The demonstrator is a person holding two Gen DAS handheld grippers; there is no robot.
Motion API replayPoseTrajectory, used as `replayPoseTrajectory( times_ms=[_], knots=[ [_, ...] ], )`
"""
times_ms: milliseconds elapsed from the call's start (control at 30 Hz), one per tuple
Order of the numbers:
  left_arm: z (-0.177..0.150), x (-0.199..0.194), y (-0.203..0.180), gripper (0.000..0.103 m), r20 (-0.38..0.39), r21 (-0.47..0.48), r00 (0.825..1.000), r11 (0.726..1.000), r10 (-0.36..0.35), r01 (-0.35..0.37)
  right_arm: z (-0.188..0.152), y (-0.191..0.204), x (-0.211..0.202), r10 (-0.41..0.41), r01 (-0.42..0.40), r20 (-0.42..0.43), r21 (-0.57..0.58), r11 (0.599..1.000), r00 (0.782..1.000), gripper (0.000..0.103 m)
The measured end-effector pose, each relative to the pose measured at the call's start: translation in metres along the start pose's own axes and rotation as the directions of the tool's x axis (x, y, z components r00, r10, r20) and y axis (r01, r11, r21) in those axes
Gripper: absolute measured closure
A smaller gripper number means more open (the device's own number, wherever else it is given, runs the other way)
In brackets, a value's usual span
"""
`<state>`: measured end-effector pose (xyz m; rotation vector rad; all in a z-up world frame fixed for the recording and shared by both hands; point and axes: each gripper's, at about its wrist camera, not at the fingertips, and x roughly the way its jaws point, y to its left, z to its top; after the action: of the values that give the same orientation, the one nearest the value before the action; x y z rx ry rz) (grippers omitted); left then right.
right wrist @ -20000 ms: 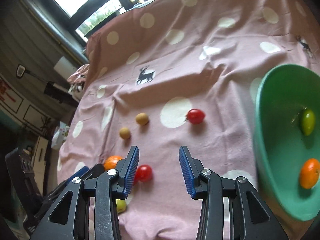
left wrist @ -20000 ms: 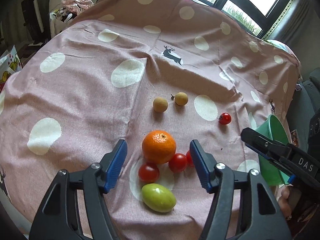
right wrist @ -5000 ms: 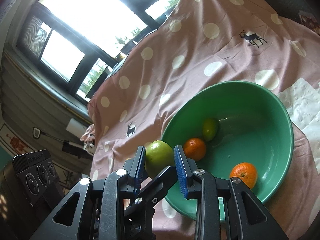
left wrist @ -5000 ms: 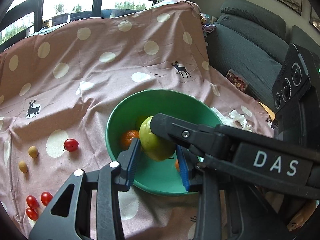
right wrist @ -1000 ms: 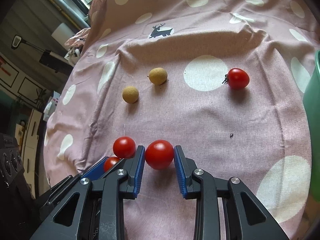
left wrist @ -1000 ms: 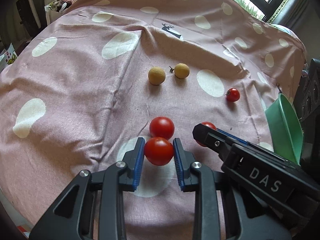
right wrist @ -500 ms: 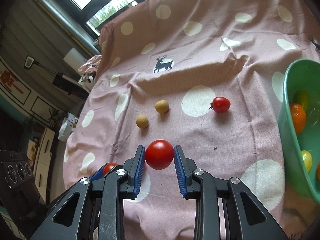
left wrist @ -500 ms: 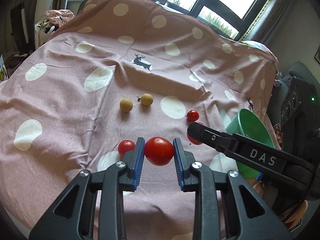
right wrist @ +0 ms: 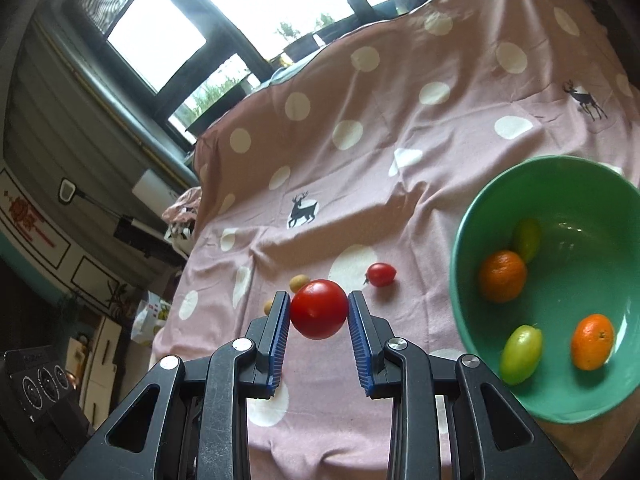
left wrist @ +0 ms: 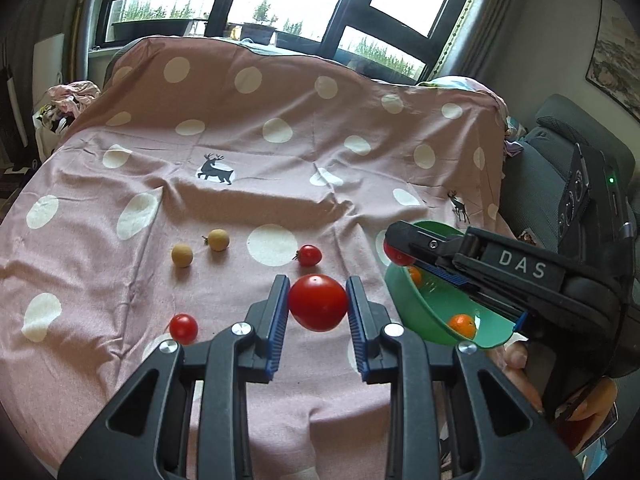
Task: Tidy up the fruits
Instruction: 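Carry the cherry tomato with the right gripper over the green bowl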
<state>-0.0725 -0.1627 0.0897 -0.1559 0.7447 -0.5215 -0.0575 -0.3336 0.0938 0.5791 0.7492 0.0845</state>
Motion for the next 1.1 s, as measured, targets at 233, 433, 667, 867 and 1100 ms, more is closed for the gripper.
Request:
replayPoseTrajectory(
  times_ms=[233, 433, 667, 867, 1100],
  knots=[
    [0.005, 0.010, -0.031, 0.075, 0.000, 0.063, 1.000, 0.998, -0.020, 0.020, 0.009, -0.030, -0.027, -0.064, 0.056, 0.092, 0.078, 0.995, 0.994, 0.071],
    [0.008, 0.024, -0.056, 0.075, -0.019, 0.109, 0.999, 0.993, -0.044, 0.046, 0.011, -0.053, -0.045, -0.139, 0.120, 0.137, 0.137, 0.983, 0.981, 0.071],
    [0.006, 0.041, -0.079, 0.075, -0.049, 0.146, 0.996, 0.986, -0.071, 0.078, 0.013, -0.074, -0.057, -0.186, 0.156, 0.159, 0.186, 0.970, 0.970, 0.071],
    [0.007, 0.055, -0.098, 0.075, -0.074, 0.175, 0.993, 0.979, -0.093, 0.105, 0.013, -0.090, -0.061, -0.221, 0.181, 0.157, 0.235, 0.955, 0.962, 0.071],
    [0.003, 0.076, -0.114, 0.075, -0.123, 0.206, 0.987, 0.970, -0.102, 0.126, 0.012, -0.107, -0.065, -0.278, 0.229, 0.148, 0.281, 0.932, 0.949, 0.071]
  ],
)
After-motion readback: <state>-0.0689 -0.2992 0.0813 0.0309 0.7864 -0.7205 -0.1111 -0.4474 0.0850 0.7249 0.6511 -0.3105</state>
